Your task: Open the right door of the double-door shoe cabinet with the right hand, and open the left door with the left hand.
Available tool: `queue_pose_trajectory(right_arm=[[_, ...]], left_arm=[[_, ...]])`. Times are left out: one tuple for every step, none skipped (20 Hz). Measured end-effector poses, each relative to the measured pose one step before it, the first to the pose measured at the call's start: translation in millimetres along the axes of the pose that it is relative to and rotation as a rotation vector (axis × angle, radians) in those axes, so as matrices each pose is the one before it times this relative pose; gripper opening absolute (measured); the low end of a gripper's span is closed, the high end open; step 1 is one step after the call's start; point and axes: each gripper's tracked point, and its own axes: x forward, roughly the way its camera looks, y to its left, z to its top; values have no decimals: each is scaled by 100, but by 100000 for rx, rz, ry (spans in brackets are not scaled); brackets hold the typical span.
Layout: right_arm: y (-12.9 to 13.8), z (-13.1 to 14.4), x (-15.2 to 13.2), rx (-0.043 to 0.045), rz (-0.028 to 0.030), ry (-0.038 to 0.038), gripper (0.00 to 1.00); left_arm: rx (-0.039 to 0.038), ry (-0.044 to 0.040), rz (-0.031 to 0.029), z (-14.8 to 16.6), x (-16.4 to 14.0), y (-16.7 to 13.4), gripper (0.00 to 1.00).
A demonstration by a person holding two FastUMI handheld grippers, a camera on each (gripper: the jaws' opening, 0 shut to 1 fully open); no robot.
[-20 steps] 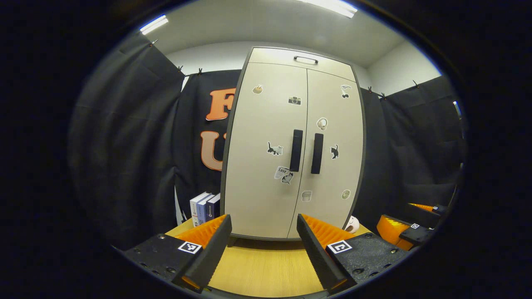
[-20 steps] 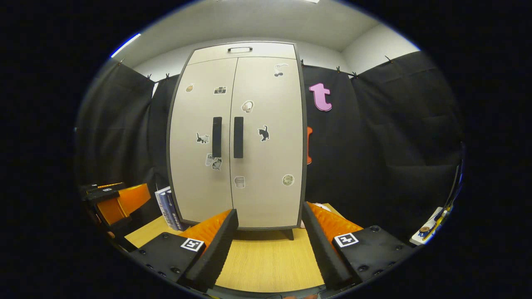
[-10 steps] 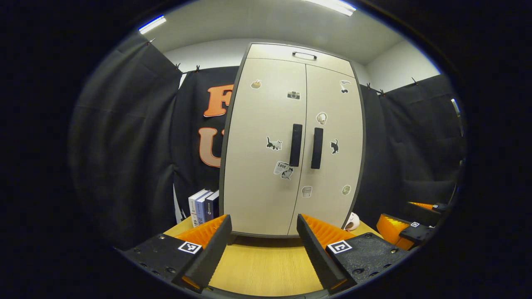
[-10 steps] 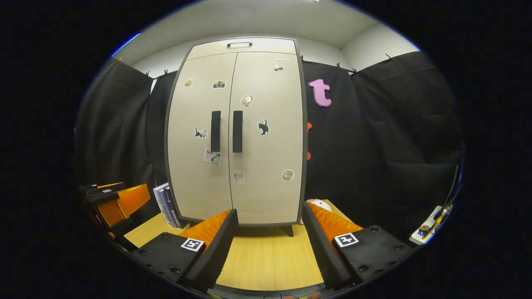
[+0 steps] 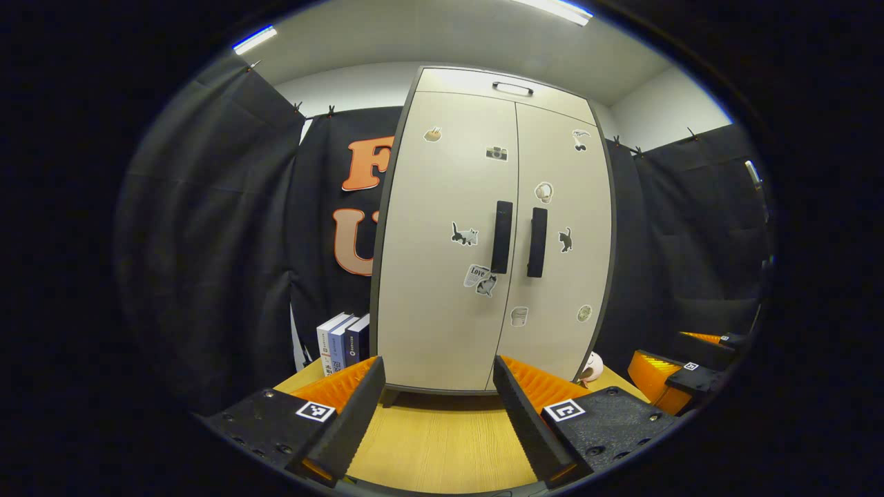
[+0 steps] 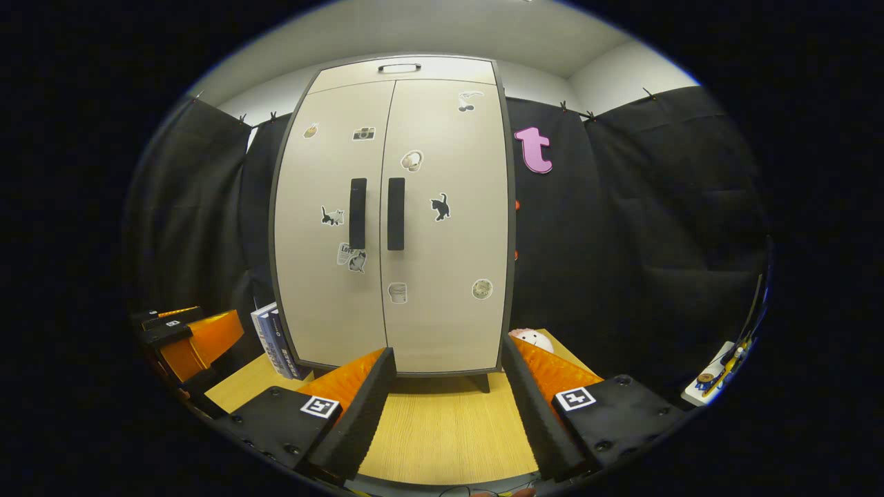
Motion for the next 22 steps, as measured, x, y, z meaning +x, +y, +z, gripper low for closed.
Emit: queue_pose_trajectory(right_arm=[[179,209,348,-1,-148,12,98],[144,338,472,153,-357,-327,98],[137,460,413,56,-150,-454,98],[282,380,526,-279,133,-354,98],[243,414,530,-465,51,-193,98],[196,375,622,-395,150,-8,98],[298,357,631,-125,326,181,98],[314,311,495,-73,285,251,98],[337,383,531,257,439,-191,98],[306,517,581,251,359,-569,98],[194,560,522,132,288,-702,98],[285,527,677,98,122,-538,98],[440,579,793,32,941,-420,98],[267,469,699,198,652,218,98],[304,450,735,862,469,375,98],[431,467,733,1019,1052,34,98],[389,595,605,815,788,-736,98],[79,625,696,-62,-79,-1069,98],[21,576,715,-1065,-456,-1384,98],[44,579,738,-1332,-531,-1010,98],[84,435,818,-856,-12,-442,98],[335,357,904,-636,610,185,98]], left_arm=[[321,56,0,-51,208,135,95],[516,58,27,-67,63,198,95],[544,72,33,-73,130,152,95],[328,121,-85,-11,158,106,95],[48,122,-143,4,38,22,95],[29,11,-207,12,95,66,95],[2,35,-152,-71,97,68,95],[19,344,-128,-177,101,82,95],[18,413,-46,-156,75,58,95],[119,362,48,-139,67,81,95],[409,298,446,-83,-52,210,95],[318,-54,345,-31,72,203,95],[-112,33,113,-12,135,100,95],[-485,304,42,-52,-63,106,95],[-572,487,-17,-207,26,121,95],[-339,136,-347,-107,270,27,95],[214,60,8,-88,131,91,95],[452,85,585,-148,-99,420,95],[407,340,708,-126,42,334,95],[104,251,662,-95,202,258,95],[-178,236,552,-90,177,272,95],[-378,197,736,-58,231,328,95]])
